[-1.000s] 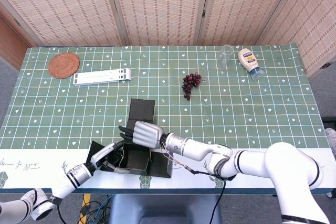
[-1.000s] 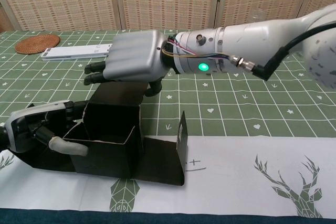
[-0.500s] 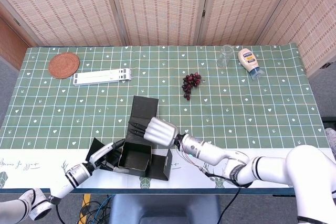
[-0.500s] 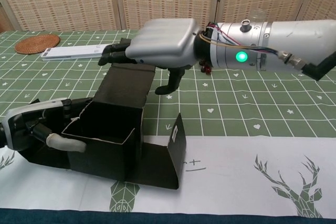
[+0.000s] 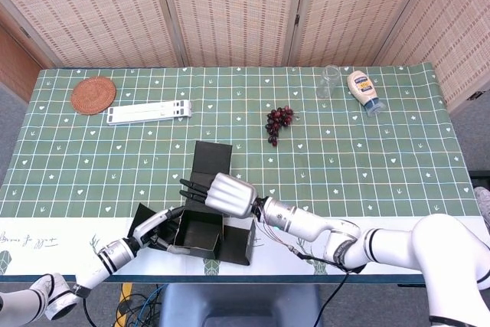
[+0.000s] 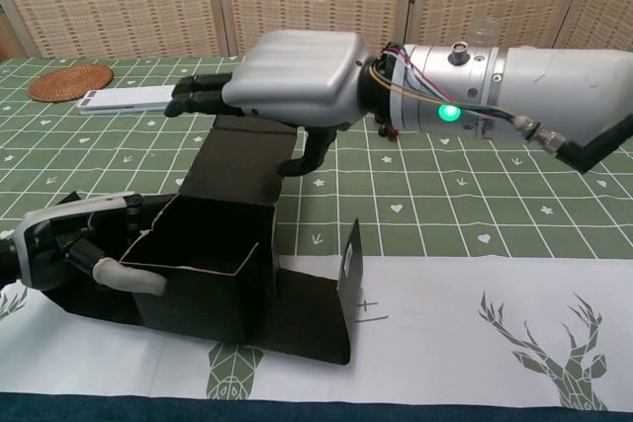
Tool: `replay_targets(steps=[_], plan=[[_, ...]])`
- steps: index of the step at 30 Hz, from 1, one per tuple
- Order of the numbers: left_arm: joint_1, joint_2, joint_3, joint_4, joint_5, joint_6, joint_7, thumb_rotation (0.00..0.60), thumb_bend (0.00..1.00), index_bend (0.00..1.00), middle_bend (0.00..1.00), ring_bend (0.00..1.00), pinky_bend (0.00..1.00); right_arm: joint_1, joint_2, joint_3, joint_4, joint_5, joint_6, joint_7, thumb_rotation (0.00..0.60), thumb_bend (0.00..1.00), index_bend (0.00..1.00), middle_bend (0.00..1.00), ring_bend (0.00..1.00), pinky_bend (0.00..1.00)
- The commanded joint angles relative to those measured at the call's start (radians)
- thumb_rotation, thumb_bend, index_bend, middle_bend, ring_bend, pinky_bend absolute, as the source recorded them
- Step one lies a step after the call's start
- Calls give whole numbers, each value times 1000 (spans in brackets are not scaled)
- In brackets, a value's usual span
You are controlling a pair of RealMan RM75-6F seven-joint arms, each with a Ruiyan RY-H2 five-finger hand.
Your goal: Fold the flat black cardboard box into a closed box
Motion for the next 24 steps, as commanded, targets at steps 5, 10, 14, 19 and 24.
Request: replay_targets(steps=[5, 10, 14, 19, 24], plan=[[-1, 9, 0, -1, -4, 5, -23, 600, 98, 237, 197, 742, 900, -41, 51, 1, -51, -32, 65, 64, 600, 303, 0, 0, 661, 980], [-3, 17, -3, -9, -6, 14, -39, 600, 98, 241, 218, 723, 900, -69, 78, 5, -72, -44, 105, 89, 600, 304, 0, 0, 661, 980], [-3, 33, -7, -18, -9, 23, -54, 600, 98, 239, 249, 679, 900, -99, 103, -2, -88, -46, 129, 104, 600, 303, 0, 0, 661, 980], [-4, 53, -8, -27, -12, 28, -70, 600, 98, 229, 272, 828, 900, -136, 117, -9, -85, -47, 160, 127, 600, 303, 0, 0, 661, 980], [-6, 89, -17, -49, -22, 39, -101, 600, 98, 226, 282, 759, 900, -178, 136, -10, -89, -47, 204, 168, 600, 303, 0, 1, 661, 980]])
